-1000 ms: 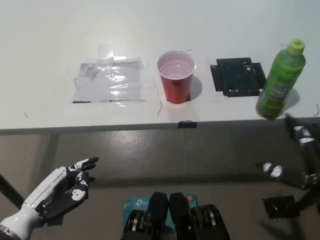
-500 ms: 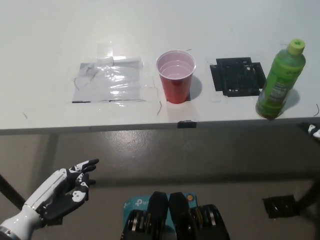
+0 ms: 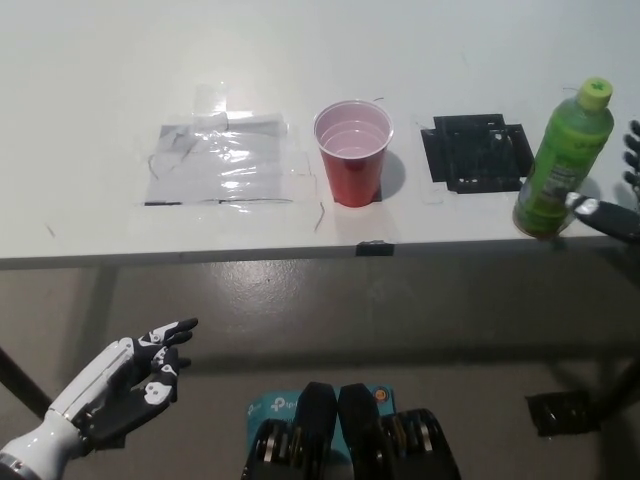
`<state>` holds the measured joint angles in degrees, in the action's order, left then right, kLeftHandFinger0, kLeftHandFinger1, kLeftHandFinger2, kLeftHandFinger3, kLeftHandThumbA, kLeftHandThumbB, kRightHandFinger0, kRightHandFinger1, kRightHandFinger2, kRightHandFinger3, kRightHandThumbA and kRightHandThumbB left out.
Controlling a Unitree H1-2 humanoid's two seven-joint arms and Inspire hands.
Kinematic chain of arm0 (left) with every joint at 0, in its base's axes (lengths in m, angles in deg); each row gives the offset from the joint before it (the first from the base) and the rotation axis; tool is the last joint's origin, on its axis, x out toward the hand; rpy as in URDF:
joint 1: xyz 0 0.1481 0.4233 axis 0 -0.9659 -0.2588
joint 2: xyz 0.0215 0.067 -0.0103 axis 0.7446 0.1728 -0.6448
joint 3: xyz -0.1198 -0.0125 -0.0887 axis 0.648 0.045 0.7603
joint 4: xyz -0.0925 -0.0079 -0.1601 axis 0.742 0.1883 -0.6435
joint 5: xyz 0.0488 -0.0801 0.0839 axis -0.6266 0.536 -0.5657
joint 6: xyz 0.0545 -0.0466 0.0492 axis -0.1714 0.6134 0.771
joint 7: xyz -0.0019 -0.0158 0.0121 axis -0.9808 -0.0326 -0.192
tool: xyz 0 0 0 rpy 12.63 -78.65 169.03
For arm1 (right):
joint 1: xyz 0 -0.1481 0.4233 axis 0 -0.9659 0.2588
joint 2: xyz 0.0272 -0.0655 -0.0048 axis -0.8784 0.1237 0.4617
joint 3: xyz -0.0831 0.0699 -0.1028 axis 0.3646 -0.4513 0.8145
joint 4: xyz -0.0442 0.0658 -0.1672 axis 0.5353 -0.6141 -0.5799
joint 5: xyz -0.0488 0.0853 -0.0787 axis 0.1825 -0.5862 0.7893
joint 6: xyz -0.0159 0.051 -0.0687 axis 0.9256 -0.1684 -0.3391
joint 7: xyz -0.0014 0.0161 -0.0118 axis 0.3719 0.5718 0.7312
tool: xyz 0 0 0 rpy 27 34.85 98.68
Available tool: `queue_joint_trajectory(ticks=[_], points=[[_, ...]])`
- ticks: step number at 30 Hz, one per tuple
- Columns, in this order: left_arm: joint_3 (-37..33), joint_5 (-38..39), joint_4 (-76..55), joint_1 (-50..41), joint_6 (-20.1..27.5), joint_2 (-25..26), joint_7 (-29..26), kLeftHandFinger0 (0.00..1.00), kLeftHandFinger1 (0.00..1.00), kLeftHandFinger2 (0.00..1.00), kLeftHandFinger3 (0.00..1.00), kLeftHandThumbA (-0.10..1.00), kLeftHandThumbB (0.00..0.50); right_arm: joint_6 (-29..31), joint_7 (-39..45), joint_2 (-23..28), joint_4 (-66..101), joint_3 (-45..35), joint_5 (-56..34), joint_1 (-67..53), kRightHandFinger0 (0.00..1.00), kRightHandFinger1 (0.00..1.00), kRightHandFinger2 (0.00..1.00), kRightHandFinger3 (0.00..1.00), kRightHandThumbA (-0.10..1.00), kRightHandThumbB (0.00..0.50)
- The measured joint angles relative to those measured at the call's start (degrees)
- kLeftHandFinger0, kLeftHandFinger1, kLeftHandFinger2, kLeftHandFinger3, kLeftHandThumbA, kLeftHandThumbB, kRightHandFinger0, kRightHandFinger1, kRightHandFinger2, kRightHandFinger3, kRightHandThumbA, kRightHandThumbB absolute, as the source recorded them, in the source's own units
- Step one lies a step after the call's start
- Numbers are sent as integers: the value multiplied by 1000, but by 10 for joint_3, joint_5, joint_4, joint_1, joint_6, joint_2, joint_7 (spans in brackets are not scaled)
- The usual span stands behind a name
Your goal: The robot uses its right hand to pick up a bottle kept in the middle of the desk and tilt it into a cup kept next to it to pour water out
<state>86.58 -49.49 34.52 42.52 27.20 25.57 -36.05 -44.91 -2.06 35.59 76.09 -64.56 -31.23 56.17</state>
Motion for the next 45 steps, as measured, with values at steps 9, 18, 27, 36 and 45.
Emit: queue_joint_trajectory(ticks=[9,18,27,36,45], points=[[0,0,-1,-3,-1,0,0,897,1000,1000,1000,780,194,-2,0,6,-31,16,0,6,1000,1000,1000,1000,824,500],[0,0,-3,-3,-2,0,0,900,1000,1000,1000,782,197,-2,0,14,-54,19,-1,16,1000,1000,1000,1000,799,500],[-1,0,-4,-3,-3,0,0,903,1000,1000,1000,842,221,-2,0,16,-98,32,-2,50,1000,1000,1000,1000,755,500],[-4,0,-4,-3,-3,-1,8,907,1000,1000,1000,895,221,-2,-3,12,-115,54,-2,64,1000,1000,1000,1000,724,500],[-4,0,-4,-2,-4,-2,10,936,1000,1000,1000,921,210,1,-5,12,-140,57,-5,74,724,1000,1000,1000,248,340]])
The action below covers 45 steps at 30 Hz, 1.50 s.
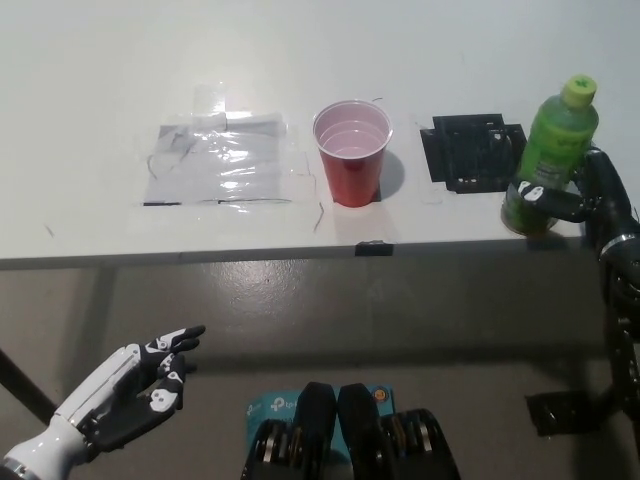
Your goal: The robot uses its right hand to pick up a bottle kept in the middle of the desk and tilt it into a cup kept next to it to pour water out
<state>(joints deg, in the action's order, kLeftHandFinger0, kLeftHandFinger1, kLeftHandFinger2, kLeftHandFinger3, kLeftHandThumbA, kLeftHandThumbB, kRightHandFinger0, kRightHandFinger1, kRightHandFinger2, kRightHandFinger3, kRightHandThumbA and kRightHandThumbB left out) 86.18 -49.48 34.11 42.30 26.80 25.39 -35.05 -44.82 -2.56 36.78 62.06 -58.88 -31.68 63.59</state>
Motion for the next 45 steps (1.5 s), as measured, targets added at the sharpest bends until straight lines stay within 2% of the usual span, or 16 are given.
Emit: queue_joint_trajectory(ticks=[1,2,3,4,5,6,7,8,9,13,17,20,28,38,40,45], points=[[0,0,0,0,0,0,0,929,1000,1000,1000,911,202,5,-1,0,-3,0,0,0,351,535,804,1000,66,187],[0,0,0,0,0,0,0,921,1000,1000,1000,904,204,9,-3,0,-7,1,1,0,51,126,328,1000,-73,30],[-1,0,0,0,0,0,0,921,1000,1000,1000,899,201,19,-12,0,-14,4,7,0,2,5,39,1000,-99,5],[-1,0,0,0,0,0,0,922,1000,1000,1000,896,201,27,-22,1,-19,12,17,0,0,0,2,1000,-100,0],[-2,0,0,0,0,0,0,923,1000,1000,1000,896,199,35,-31,3,-24,22,28,0,0,0,0,995,-100,0],[-3,-1,0,0,0,0,0,925,1000,1000,1000,893,209,41,-38,5,-26,31,36,0,0,0,0,628,-100,0],[-4,-1,0,1,0,0,0,931,1000,1000,1000,893,223,46,-42,7,-29,37,43,0,0,0,75,357,-100,0],[-5,-1,0,1,0,0,0,950,1000,1000,1000,892,229,52,-46,9,-30,47,50,0,0,0,103,193,-100,0],[-5,-1,0,1,0,0,0,955,1000,1000,1000,892,231,56,-50,11,-32,54,58,0,0,0,122,105,-100,0],[-8,-1,0,2,-1,0,0,957,1000,1000,1000,885,222,90,-63,11,-48,63,70,0,0,14,309,83,-100,2],[-11,-1,0,3,-2,0,0,942,1000,1000,1000,872,204,120,-74,11,-62,62,74,0,0,0,294,78,-100,17],[-13,-1,0,3,-4,0,0,958,1000,1000,1000,882,230,131,-76,11,-65,62,77,-1,0,0,314,88,-100,9],[-14,0,0,4,-8,0,1,981,1000,1000,1000,871,198,140,-71,29,-64,97,105,0,0,58,333,114,-100,9],[-17,0,-1,5,-15,2,9,991,1000,1000,1000,876,226,148,-46,93,-62,204,180,34,0,5,214,179,-100,64],[-17,0,-1,6,-18,2,10,994,1000,1000,1000,877,230,148,-43,96,-63,223,198,46,0,80,324,253,-100,52],[-18,0,-1,6,-22,3,10,994,1000,1000,1000,874,224,165,-40,100,-69,275,242,83,0,162,441,329,-100,13]])
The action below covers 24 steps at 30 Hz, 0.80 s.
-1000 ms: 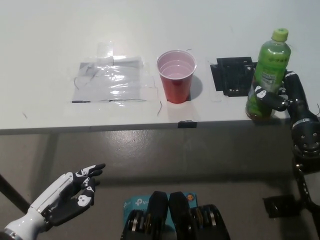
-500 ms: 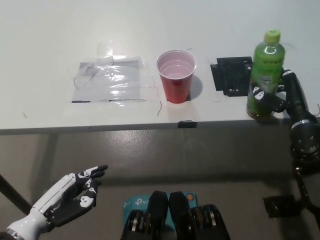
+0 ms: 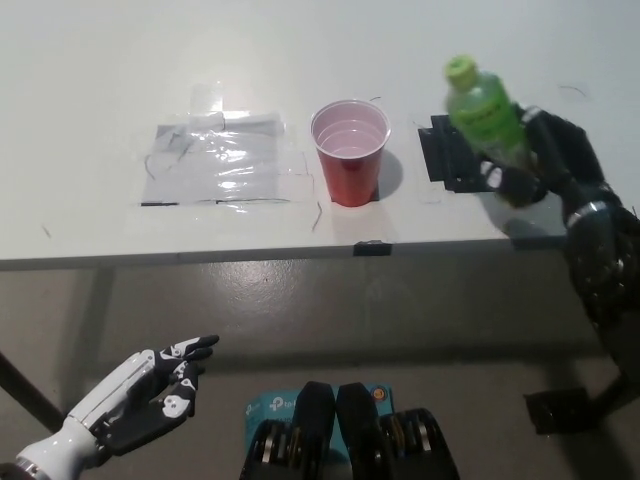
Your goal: The robot uses its right hand to pick up a bottle kept in the middle of the desk and tilt it into a cup kept next to it to pour water out
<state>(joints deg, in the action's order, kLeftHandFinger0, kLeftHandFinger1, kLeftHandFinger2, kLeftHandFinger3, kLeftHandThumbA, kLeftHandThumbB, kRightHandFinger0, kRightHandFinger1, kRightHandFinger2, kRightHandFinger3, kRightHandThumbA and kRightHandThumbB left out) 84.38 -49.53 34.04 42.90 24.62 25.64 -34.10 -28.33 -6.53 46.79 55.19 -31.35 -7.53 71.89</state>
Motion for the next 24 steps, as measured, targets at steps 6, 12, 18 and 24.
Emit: queue_joint_trajectory(ticks=[6,12,18,24], points=[[-3,0,-1,0,-6,1,0,983,1000,1000,1000,875,239,23,5,-2,-27,42,41,45,0,91,316,380,-100,24],[-6,0,-1,6,-11,1,0,1000,1000,1000,1000,863,232,41,7,-4,-48,68,75,67,0,109,333,335,-100,20],[-6,0,-5,10,-21,2,2,1000,1000,1000,1000,865,245,69,9,10,-62,105,121,83,0,71,289,408,-100,124],[-5,0,-5,12,-23,2,6,1000,1000,1000,1000,865,247,97,15,43,-63,127,165,116,0,47,264,433,-100,70]])
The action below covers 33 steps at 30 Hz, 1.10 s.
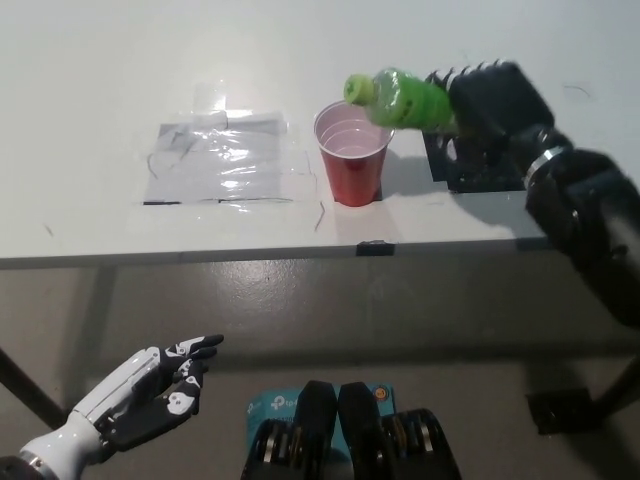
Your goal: The robot uses its right hand to pick up a bottle kept in the middle of the desk and tilt it into a cup kept next to it to pour water out
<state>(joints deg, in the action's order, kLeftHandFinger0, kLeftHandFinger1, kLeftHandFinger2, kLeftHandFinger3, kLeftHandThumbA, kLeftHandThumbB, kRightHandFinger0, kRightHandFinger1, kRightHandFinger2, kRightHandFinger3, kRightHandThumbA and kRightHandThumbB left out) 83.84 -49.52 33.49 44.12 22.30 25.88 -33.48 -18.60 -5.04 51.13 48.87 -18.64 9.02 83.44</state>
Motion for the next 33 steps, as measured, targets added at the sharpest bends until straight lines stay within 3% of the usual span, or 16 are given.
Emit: queue_joint_trajectory(ticks=[2,3,4,6,9,11,12,14,16,18,19,20,22,26,31,33], points=[[0,0,0,0,0,0,3,1000,1000,1000,1000,868,252,12,2,15,-1,7,19,20,0,32,253,373,-100,47],[0,0,0,0,0,0,4,1000,1000,1000,1000,864,250,18,2,20,-4,9,26,30,0,39,274,271,-100,29],[0,0,0,0,-1,0,4,1000,1000,1000,1000,869,249,23,2,24,-7,10,34,40,0,52,314,237,-100,73],[0,0,0,0,-1,0,4,995,1000,1000,1000,870,253,32,1,27,-15,11,46,60,0,38,324,255,-100,71],[0,-1,-1,0,-1,0,4,1000,1000,1000,1000,868,248,43,0,26,-24,14,63,79,0,46,372,174,-100,18],[0,-1,-5,0,-1,0,4,1000,1000,1000,1000,859,247,51,-1,25,-27,18,75,86,0,40,371,127,-100,34],[0,-1,-7,0,-2,0,4,1000,1000,1000,1000,868,264,56,-4,23,-31,22,83,90,0,32,363,191,-100,68],[0,-1,-9,0,-4,0,4,1000,1000,1000,1000,872,255,64,-10,22,-35,34,101,95,0,22,353,210,-100,67],[0,-1,-9,0,-6,0,4,1000,1000,1000,1000,874,253,72,-16,20,-37,42,116,97,0,5,337,351,-100,113],[0,-1,-9,0,-7,0,4,1000,1000,1000,1000,880,261,77,-20,20,-38,54,132,100,0,0,315,368,-79,117],[0,-1,-9,1,-8,1,5,1000,1000,1000,1000,880,258,81,-24,19,-38,63,145,103,0,0,315,347,-48,100],[0,-1,-9,1,-9,1,5,1000,1000,1000,1000,877,269,84,-26,19,-38,71,156,105,0,0,312,149,-83,137],[0,-1,-10,2,-11,1,5,1000,1000,1000,1000,880,279,88,-40,18,-45,88,179,112,0,13,350,15,-54,142],[0,-1,-11,3,-14,1,5,1000,1000,1000,1000,878,266,99,-65,20,-55,113,217,125,0,1,332,37,-2,200],[1,-1,-12,3,-18,3,5,1000,1000,1000,1000,880,296,111,-104,25,-70,131,256,128,0,0,332,9,24,153],[2,-1,-12,3,-18,4,5,1000,1000,1000,1000,878,283,113,-112,31,-70,132,268,129,0,2,330,2,17,154]])
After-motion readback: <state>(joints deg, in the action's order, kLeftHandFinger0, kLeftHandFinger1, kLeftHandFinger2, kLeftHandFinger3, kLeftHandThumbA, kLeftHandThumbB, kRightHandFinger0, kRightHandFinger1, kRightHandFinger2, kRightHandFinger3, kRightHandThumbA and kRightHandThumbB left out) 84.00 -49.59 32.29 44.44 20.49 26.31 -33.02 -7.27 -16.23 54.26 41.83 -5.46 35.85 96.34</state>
